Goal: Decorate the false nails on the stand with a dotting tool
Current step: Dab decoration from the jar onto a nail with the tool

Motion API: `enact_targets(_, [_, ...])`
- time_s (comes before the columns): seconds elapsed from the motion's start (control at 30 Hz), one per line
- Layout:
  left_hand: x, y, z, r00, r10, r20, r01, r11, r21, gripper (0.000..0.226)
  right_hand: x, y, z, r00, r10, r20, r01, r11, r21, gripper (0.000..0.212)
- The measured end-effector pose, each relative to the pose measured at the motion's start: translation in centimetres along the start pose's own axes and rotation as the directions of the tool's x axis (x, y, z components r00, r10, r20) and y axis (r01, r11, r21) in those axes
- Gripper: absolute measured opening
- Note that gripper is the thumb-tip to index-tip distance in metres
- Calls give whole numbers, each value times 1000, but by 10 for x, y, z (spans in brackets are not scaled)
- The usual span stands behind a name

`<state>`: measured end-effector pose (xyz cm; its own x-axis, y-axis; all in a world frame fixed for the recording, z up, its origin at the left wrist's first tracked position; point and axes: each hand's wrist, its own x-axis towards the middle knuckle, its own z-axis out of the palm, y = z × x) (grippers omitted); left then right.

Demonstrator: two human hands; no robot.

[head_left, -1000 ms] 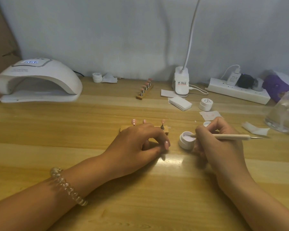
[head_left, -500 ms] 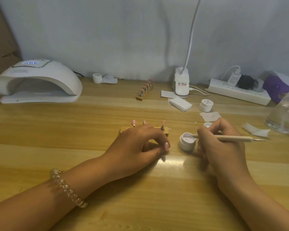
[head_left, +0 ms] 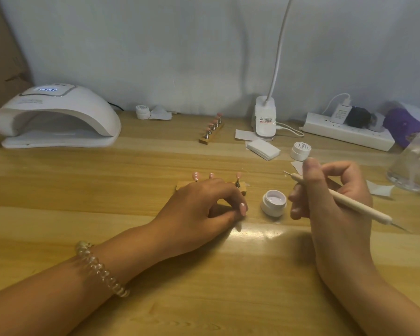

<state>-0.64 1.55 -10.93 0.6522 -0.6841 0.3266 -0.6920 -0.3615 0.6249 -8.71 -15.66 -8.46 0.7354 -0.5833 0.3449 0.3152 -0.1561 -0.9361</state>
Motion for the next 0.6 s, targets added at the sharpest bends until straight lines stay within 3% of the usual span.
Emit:
enact_targets(0.23, [0, -1, 0, 1000, 5, -4, -5, 1000, 1, 2, -15, 6, 8, 951, 245, 189, -250, 968, -2, 28])
enact_targets(0.4, [1, -1, 0, 1000, 6, 5, -6, 1000, 6, 6, -14, 7, 11, 937, 261, 230, -237, 963, -129, 21])
enact_targets(0.6, [1, -1, 0, 1000, 8, -1, -8, 1000, 5, 7, -14, 8, 11, 931, 276, 238, -247, 958, -144, 20])
